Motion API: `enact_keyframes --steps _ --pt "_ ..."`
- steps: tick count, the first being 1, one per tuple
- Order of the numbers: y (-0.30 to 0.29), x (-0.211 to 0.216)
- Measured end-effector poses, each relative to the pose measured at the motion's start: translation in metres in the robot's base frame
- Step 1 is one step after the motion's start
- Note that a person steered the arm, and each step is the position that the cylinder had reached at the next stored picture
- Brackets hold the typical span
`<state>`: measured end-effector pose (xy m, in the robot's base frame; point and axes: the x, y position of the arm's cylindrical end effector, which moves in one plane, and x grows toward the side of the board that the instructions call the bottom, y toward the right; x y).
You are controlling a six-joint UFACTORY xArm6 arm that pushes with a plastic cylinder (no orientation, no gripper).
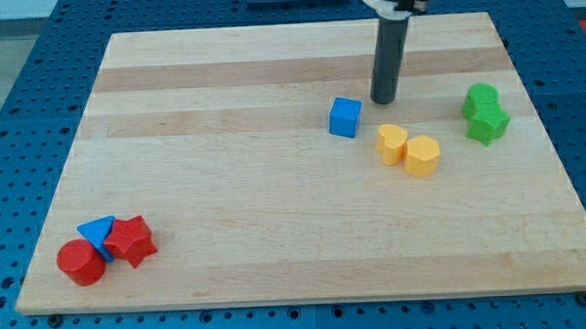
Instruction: Slightly move the blue cube towards the upward
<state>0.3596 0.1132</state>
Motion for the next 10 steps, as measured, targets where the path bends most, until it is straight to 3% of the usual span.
enact_keyframes --steps 2,8,10 --pt "-0.018 0.057" --pt "-0.174 0.021" --pt "-0.117 0.124"
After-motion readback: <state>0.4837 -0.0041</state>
